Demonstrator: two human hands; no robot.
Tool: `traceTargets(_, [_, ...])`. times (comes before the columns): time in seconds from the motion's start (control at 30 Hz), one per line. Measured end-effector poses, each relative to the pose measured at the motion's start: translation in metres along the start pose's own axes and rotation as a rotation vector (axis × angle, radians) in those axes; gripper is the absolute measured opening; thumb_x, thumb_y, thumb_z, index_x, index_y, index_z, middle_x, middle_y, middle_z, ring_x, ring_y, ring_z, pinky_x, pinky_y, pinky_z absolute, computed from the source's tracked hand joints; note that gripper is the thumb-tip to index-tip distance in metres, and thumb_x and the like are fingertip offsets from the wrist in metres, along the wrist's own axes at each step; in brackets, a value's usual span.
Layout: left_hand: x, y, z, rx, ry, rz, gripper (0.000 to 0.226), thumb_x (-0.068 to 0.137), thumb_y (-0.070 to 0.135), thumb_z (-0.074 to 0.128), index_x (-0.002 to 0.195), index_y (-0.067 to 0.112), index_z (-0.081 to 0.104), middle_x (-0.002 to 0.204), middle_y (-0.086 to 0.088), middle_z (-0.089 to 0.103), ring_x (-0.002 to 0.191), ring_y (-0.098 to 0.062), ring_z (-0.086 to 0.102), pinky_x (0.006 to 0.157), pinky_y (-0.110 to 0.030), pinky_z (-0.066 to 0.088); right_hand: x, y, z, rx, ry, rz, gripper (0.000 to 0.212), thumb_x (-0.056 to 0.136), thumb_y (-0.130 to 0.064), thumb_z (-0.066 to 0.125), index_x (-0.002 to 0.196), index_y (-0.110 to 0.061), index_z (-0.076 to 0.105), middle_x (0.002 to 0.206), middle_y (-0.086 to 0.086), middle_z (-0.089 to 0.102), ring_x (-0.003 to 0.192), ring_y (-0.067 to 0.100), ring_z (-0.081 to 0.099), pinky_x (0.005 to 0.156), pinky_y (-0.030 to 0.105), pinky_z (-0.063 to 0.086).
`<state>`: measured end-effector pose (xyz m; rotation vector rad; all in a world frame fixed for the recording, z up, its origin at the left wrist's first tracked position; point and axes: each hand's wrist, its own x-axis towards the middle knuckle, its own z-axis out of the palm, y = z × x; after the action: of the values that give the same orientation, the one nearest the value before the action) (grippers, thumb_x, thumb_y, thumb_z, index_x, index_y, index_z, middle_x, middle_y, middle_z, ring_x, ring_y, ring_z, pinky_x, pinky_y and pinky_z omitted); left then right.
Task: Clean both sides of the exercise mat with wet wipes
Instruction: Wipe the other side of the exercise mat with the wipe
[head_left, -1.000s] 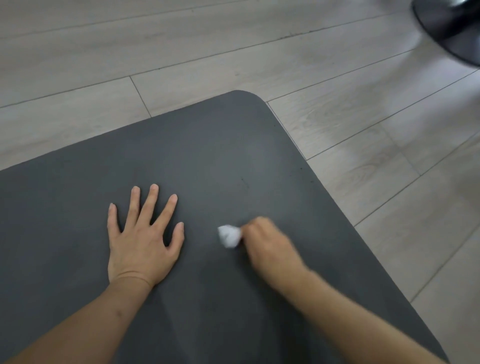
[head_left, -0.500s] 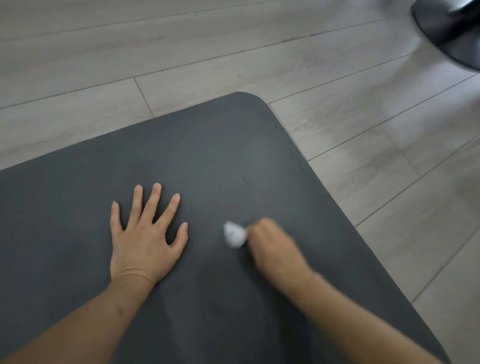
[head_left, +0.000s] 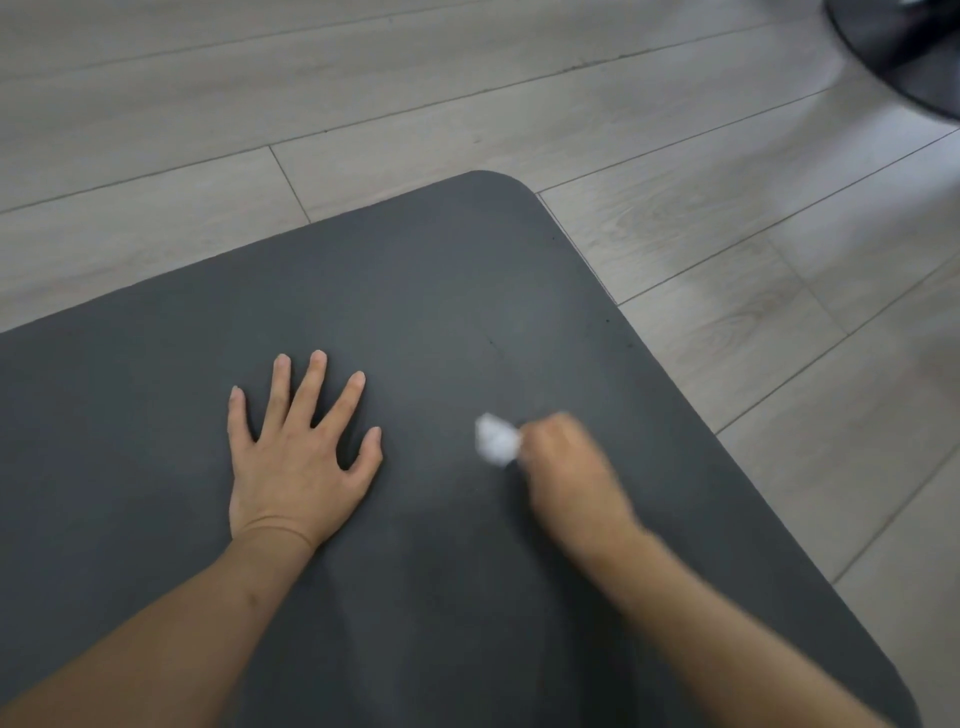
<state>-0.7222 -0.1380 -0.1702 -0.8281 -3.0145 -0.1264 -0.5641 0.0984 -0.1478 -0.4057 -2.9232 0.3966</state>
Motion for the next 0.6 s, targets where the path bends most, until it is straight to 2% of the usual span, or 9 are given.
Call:
traceTargets(0.07, [0.001, 0.000, 0.001, -0.001, -0.002, -0.006, 0.067, 0.095, 0.065, 0.028, 0.155, 0.039, 0.043, 0.170, 0.001, 0.026, 0.159, -0.027, 0.013, 0.125, -0.061, 0.007, 0.021, 0.063, -0.020, -0.094, 0.108, 0.281, 0.006, 0.088, 0.000, 0.061, 0.090, -0.005, 0.059, 0.089, 0.014, 0.052, 0.075, 0.038, 0.052, 0.063, 0.036, 0.035])
traceTargets(0.13, [0.002, 0.000, 0.001, -0.007, -0.010, -0.015, 0.068, 0.094, 0.066, 0.028, 0.155, 0.039, 0.043, 0.170, 0.002, 0.026, 0.159, -0.026, 0.013, 0.125, -0.061, 0.007, 0.021, 0.076, -0.025, -0.091, 0.180, 0.458, 0.004, 0.093, -0.003, 0.056, 0.093, -0.006, 0.059, 0.092, 0.014, 0.054, 0.077, 0.039, 0.054, 0.065, 0.037, 0.039])
traceTargets(0.2, [0.003, 0.000, -0.001, -0.019, -0.012, -0.019, 0.070, 0.094, 0.067, 0.027, 0.155, 0.038, 0.043, 0.170, 0.002, 0.025, 0.160, -0.025, 0.011, 0.125, -0.061, 0.006, 0.005, 0.039, -0.006, -0.035, 0.221, 0.398, 0.010, 0.090, 0.003, 0.057, 0.088, -0.006, 0.060, 0.087, 0.011, 0.054, 0.076, 0.035, 0.054, 0.067, 0.040, 0.042])
traceTargets(0.27, [0.004, 0.001, -0.002, -0.024, -0.020, -0.022, 0.070, 0.094, 0.067, 0.027, 0.156, 0.038, 0.042, 0.170, 0.003, 0.025, 0.160, -0.024, 0.010, 0.125, -0.061, 0.006, -0.021, -0.010, 0.009, 0.098, 0.173, 0.174, 0.014, 0.087, 0.008, 0.061, 0.089, -0.005, 0.064, 0.085, 0.008, 0.054, 0.074, 0.030, 0.053, 0.068, 0.037, 0.044])
traceTargets(0.33, [0.004, 0.001, -0.002, -0.045, -0.011, -0.021, 0.069, 0.094, 0.067, 0.027, 0.155, 0.038, 0.042, 0.170, 0.002, 0.026, 0.160, -0.024, 0.010, 0.125, -0.061, 0.006, -0.037, -0.029, 0.013, 0.219, 0.123, 0.022, 0.010, 0.093, 0.004, 0.060, 0.095, -0.004, 0.066, 0.089, 0.006, 0.056, 0.077, 0.023, 0.054, 0.071, 0.030, 0.047])
traceTargets(0.43, [0.000, 0.001, -0.001, -0.103, 0.067, 0.015, 0.063, 0.095, 0.060, 0.035, 0.149, 0.032, 0.053, 0.165, -0.002, 0.036, 0.157, -0.025, 0.021, 0.126, -0.057, 0.011, -0.037, -0.022, 0.015, 0.306, 0.167, 0.053, 0.009, 0.098, -0.004, 0.057, 0.097, -0.005, 0.067, 0.092, 0.002, 0.055, 0.078, 0.018, 0.054, 0.072, 0.028, 0.047])
traceTargets(0.53, [-0.003, 0.003, -0.005, -0.193, 0.205, 0.031, 0.048, 0.093, 0.045, 0.045, 0.129, 0.022, 0.069, 0.146, -0.005, 0.056, 0.141, -0.027, 0.046, 0.117, -0.051, 0.028, -0.037, -0.024, 0.021, 0.303, 0.199, 0.071, 0.010, 0.100, -0.008, 0.056, 0.098, -0.007, 0.066, 0.092, 0.002, 0.056, 0.079, 0.019, 0.055, 0.072, 0.033, 0.049])
traceTargets(0.6, [-0.009, 0.002, -0.010, -0.203, 0.177, 0.023, 0.048, 0.093, 0.043, 0.042, 0.124, 0.021, 0.071, 0.138, -0.003, 0.061, 0.136, -0.028, 0.051, 0.111, -0.050, 0.035, -0.036, -0.024, 0.021, 0.301, 0.224, 0.064, 0.011, 0.100, -0.009, 0.055, 0.098, -0.007, 0.066, 0.092, 0.002, 0.055, 0.079, 0.020, 0.054, 0.073, 0.034, 0.050])
